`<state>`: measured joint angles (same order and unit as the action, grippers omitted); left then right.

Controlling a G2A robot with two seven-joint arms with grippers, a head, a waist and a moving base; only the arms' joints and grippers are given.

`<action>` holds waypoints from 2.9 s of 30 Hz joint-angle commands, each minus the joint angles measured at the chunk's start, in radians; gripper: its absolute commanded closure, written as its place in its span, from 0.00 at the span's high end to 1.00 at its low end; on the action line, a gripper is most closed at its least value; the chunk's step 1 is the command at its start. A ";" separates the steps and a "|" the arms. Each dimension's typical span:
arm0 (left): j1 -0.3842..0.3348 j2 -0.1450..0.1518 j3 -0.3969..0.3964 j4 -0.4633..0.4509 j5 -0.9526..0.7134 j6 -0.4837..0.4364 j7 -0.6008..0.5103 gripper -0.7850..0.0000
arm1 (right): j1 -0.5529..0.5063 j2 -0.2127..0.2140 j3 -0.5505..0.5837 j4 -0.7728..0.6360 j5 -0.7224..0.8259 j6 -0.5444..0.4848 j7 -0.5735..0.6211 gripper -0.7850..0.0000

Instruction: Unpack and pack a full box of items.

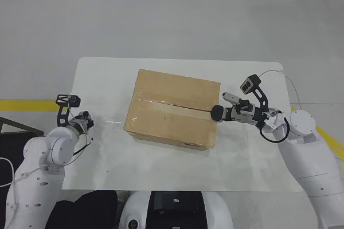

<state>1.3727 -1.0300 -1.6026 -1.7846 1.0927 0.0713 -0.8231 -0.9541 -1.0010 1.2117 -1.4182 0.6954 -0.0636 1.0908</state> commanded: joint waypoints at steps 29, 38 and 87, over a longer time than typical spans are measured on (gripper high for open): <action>-0.021 -0.012 0.084 0.048 0.138 -0.055 0.013 0.54 | 0.000 0.000 0.000 0.000 0.000 0.000 0.000 1.00; -0.008 -0.015 0.077 0.010 0.130 -0.059 0.008 0.55 | 0.000 0.000 0.000 0.000 0.000 0.000 0.000 1.00; -0.040 -0.030 0.063 0.007 0.050 -0.094 -0.074 0.00 | 0.000 0.000 0.000 0.000 0.000 0.000 0.000 1.00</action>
<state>1.3276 -1.0600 -1.5338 -1.7695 1.1430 -0.0249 -0.9015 -0.9541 -1.0010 1.2117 -1.4182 0.6954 -0.0636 1.0908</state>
